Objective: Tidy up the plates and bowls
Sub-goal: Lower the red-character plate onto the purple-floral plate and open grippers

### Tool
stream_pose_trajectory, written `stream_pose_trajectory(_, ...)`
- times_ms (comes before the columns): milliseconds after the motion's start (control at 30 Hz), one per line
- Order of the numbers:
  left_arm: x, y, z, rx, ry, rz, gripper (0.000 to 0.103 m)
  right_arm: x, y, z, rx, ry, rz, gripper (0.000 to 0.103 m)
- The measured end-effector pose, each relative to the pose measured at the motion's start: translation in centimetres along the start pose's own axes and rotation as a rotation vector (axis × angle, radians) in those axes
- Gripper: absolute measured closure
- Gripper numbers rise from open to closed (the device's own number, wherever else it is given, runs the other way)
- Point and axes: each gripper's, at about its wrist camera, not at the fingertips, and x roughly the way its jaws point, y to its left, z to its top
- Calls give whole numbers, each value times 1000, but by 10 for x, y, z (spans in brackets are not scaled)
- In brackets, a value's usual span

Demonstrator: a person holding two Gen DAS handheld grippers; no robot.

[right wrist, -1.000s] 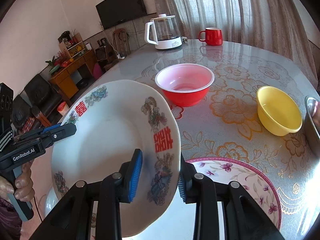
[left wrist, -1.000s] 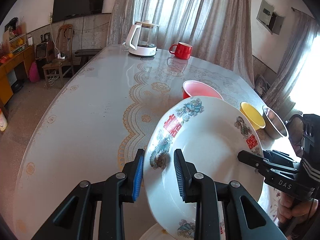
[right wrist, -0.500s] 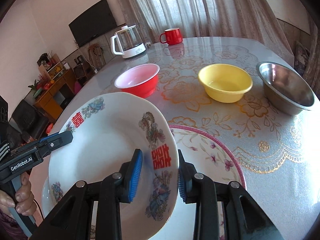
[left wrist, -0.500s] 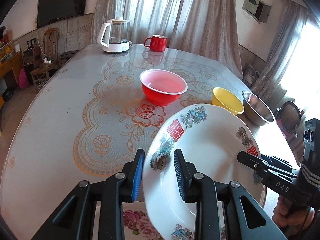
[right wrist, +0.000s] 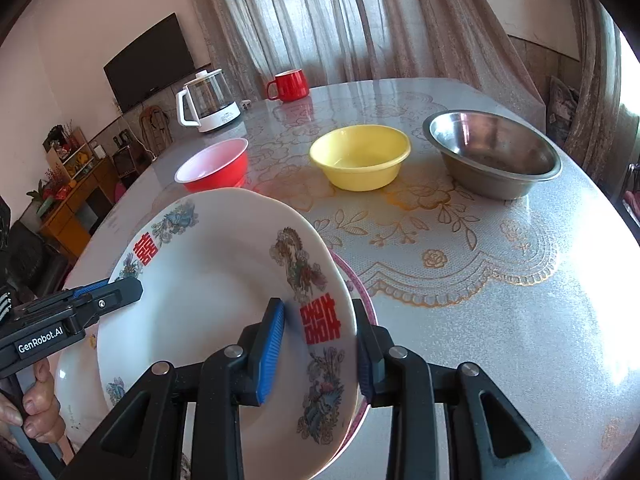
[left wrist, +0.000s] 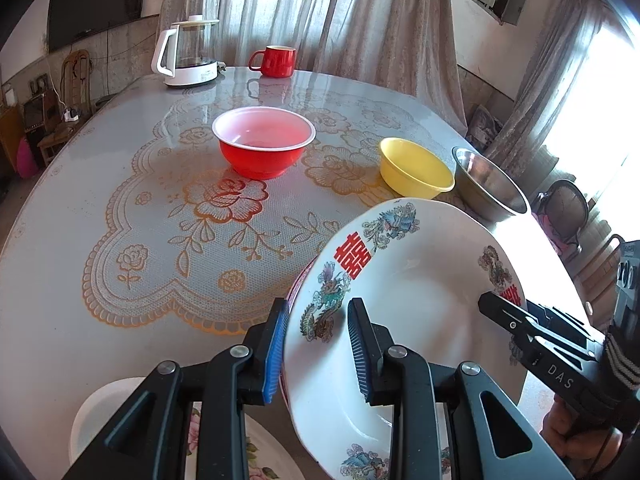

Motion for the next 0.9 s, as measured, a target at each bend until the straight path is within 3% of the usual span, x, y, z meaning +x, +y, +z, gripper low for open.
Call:
stream_pose_trajectory(200, 14, 0, -4, -16, 29, 15, 73, 7, 6, -6, -68, -9, -102, 68)
stream_pose_trajectory(433, 10, 0, 1, -47, -6, -14, 73, 15, 7, -9, -120, -25, -175, 68)
stream_pose_trajectory(667, 7, 2, 3, -66, -22, -25, 71, 22, 11, -9, -99, -40, -205, 59)
stream_pose_trajectory(900, -17, 4, 4, -43, -97, -3, 69, 24, 6, -14, -52, -4, -155, 54)
